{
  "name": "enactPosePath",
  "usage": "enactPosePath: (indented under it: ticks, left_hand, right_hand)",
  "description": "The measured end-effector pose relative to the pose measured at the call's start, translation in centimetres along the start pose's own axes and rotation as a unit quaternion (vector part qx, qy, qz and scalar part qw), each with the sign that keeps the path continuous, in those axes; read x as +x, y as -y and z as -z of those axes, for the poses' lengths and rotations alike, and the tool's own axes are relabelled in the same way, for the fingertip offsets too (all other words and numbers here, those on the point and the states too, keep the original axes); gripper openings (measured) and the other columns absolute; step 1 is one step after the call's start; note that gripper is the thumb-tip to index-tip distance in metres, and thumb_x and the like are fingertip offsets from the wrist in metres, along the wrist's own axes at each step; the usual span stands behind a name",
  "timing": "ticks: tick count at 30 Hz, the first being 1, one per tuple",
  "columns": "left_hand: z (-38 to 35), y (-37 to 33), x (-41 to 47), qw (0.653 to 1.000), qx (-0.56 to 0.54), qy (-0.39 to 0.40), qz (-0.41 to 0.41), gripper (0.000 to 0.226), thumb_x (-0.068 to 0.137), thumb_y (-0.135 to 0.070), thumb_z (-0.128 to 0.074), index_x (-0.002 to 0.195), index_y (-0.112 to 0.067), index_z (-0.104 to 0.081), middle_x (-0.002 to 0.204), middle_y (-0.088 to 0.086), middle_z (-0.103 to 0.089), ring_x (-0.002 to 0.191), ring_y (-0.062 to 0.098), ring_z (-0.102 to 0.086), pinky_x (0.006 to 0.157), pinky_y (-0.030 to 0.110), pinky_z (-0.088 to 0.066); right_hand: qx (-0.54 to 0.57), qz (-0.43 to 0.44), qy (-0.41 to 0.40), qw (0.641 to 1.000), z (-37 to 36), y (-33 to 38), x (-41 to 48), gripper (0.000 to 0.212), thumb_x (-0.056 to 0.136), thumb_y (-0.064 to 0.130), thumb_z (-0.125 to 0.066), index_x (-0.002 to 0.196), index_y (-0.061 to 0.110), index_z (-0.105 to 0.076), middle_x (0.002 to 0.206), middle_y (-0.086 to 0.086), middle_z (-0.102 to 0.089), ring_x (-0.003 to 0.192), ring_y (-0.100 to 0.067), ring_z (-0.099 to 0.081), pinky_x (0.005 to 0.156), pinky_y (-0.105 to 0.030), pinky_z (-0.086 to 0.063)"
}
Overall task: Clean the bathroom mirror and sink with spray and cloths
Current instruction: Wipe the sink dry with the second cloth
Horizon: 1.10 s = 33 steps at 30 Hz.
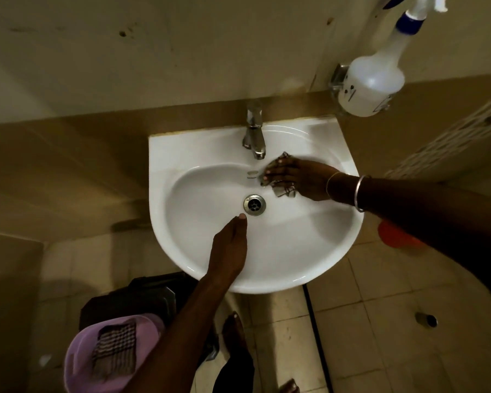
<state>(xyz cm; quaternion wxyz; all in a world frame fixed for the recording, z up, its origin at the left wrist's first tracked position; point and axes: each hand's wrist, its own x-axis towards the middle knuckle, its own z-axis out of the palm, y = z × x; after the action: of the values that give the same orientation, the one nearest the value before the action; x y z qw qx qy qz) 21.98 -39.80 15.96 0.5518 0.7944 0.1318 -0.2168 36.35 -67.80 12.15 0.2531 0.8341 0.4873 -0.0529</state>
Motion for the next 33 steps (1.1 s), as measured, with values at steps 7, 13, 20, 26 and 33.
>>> enactPosePath:
  ticks: [7, 13, 20, 26, 33]
  left_hand:
    - [-0.6, 0.3, 1.0, 1.000, -0.006, -0.008, 0.003, 0.047, 0.109, -0.048, -0.037, 0.096, -0.014, -0.067, 0.089, -0.010, -0.066, 0.087, -0.001, -0.059, 0.082, 0.026, -0.040]
    - [-1.6, -0.7, 0.9, 1.000, -0.016, -0.005, 0.018, 0.036, 0.110, -0.044, -0.038, 0.087, -0.030, -0.062, 0.086, -0.016, -0.061, 0.082, -0.006, -0.055, 0.074, 0.013, -0.037]
    - [-2.0, -0.8, 0.0, 0.999, 0.015, -0.014, 0.029, 0.036, 0.109, -0.047, -0.038, 0.080, -0.029, -0.050, 0.075, -0.015, -0.050, 0.070, -0.002, -0.045, 0.068, 0.019, -0.038]
    - [-1.1, -1.4, -0.7, 0.999, -0.002, -0.017, 0.032, 0.042, 0.110, -0.047, -0.037, 0.109, -0.020, -0.070, 0.102, -0.011, -0.061, 0.103, 0.020, -0.055, 0.091, 0.026, -0.033]
    - [1.3, -1.1, -0.9, 0.998, -0.034, -0.047, 0.029, 0.048, 0.109, -0.048, -0.038, 0.136, -0.018, -0.065, 0.139, 0.001, -0.061, 0.121, 0.012, -0.052, 0.099, 0.022, -0.029]
  right_hand:
    - [0.029, 0.040, -0.032, 0.998, -0.1, 0.8, 2.8, 0.076, 0.081, -0.002, -0.060, 0.152, 0.009, -0.033, 0.165, -0.005, -0.031, 0.156, -0.027, -0.020, 0.124, -0.054, -0.025]
    - [0.034, -0.044, 0.044, 0.997, 0.2, 0.6, -2.8, 0.067, 0.091, 0.031, -0.051, 0.155, 0.016, -0.041, 0.167, -0.008, -0.027, 0.158, -0.029, -0.013, 0.127, -0.055, -0.012]
    - [0.150, -0.192, 0.142, 0.959, 0.9, 4.6, -6.3, 0.074, 0.094, 0.057, -0.014, 0.163, 0.031, -0.019, 0.171, -0.007, -0.013, 0.158, -0.035, -0.007, 0.126, -0.057, -0.002]
    - [0.215, -0.248, 0.182, 0.927, 3.8, 8.2, -7.6, 0.087, 0.087, 0.074, -0.002, 0.163, 0.032, -0.013, 0.171, -0.004, -0.014, 0.155, -0.035, -0.014, 0.124, -0.058, -0.006]
    - [0.321, -0.245, 0.203, 0.892, 9.1, 13.8, -6.2, 0.088, 0.088, 0.075, 0.001, 0.161, 0.032, -0.024, 0.168, -0.006, -0.025, 0.151, -0.033, -0.028, 0.120, -0.057, -0.021]
